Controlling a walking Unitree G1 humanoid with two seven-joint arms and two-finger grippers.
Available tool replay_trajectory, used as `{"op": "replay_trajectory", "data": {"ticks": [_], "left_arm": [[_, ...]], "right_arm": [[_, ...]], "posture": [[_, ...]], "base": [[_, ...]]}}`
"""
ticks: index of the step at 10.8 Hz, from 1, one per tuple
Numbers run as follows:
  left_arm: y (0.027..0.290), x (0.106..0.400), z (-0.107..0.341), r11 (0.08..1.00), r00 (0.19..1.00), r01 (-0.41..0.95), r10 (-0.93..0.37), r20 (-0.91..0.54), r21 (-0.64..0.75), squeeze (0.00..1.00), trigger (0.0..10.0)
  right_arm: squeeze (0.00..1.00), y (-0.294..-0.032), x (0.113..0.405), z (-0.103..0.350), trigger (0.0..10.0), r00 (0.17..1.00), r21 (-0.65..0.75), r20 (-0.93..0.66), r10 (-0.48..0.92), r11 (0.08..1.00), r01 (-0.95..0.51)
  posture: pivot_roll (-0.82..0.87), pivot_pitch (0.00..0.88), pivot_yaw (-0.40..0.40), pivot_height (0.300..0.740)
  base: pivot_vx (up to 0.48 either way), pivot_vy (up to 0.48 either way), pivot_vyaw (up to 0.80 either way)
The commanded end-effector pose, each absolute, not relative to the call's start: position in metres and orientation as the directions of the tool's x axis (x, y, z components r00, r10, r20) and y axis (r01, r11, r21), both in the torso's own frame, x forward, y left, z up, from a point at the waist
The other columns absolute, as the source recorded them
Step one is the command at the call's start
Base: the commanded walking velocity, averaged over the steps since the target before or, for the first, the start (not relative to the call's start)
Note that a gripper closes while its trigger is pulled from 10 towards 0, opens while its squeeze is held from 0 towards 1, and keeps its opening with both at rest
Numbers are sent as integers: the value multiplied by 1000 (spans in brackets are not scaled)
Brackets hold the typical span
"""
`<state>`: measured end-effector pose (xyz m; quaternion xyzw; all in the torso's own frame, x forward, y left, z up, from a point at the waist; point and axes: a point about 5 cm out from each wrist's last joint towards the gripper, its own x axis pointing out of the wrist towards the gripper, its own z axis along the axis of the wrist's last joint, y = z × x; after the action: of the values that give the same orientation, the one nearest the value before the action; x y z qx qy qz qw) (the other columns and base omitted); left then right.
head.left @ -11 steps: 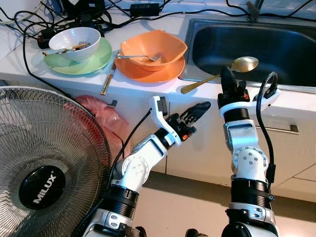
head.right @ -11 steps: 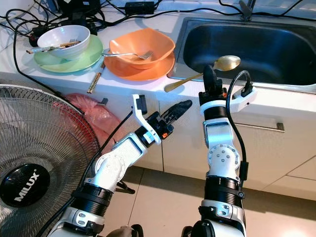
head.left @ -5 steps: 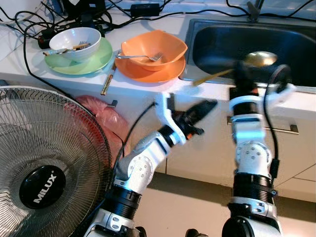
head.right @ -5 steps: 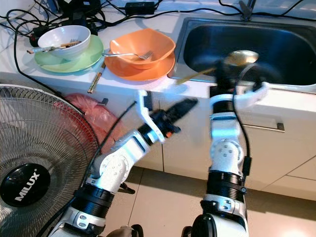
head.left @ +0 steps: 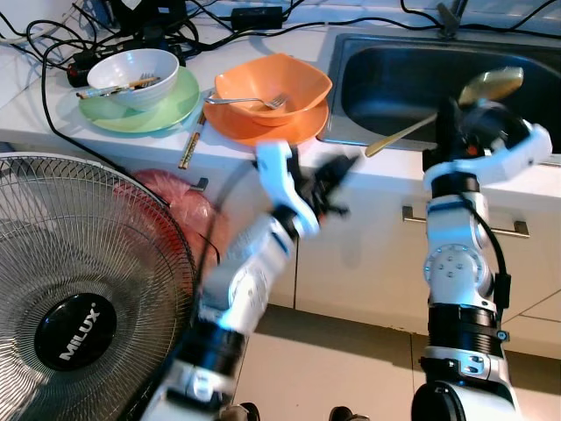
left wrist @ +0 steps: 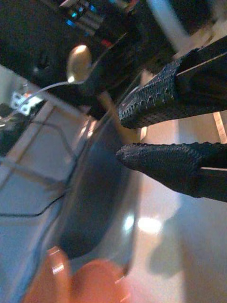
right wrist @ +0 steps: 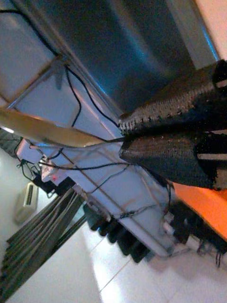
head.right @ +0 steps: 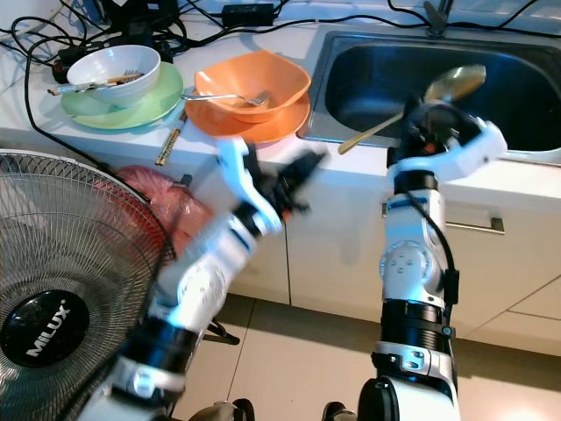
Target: Kitchen organization
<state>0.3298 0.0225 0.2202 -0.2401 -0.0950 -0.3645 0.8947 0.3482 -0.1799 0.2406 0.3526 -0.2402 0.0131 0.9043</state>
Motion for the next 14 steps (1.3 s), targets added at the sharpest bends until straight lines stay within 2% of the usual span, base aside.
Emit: {"op": "replay_trajectory", "data": {"ticks": [1,4,6,7,11,14], "left_arm": [[20,331,229,631,715,698,-593,369,-338,0,10000],[24,333,239,688,729,674,-556,400,-271,0,10000],[26,337,238,766,775,603,-497,390,-223,0,10000],[31,338,238,817,808,542,-443,388,-196,0,10000],[46,347,243,901,817,431,-409,406,39,0,10000],[48,349,244,924,823,372,-370,430,83,0,10000]], "right_arm": [[0,-179,346,253,10000,860,590,487,-155,784,-193],[0,-186,341,267,10000,809,468,545,-220,880,-76],[0,-186,336,277,10000,769,290,609,-194,957,13],[0,-185,337,270,10000,782,193,602,-161,980,52],[0,-184,340,248,10000,833,102,541,-113,992,69],[0,-184,342,242,10000,850,101,512,-122,992,81]], "posture": [[46,161,55,740],[48,156,56,740],[37,149,59,740],[37,144,61,740],[35,120,65,740],[33,124,62,740]], "base": [[0,0,0],[0,0,0],[0,0,0],[0,0,0],[0,0,0],[0,0,0]]}}
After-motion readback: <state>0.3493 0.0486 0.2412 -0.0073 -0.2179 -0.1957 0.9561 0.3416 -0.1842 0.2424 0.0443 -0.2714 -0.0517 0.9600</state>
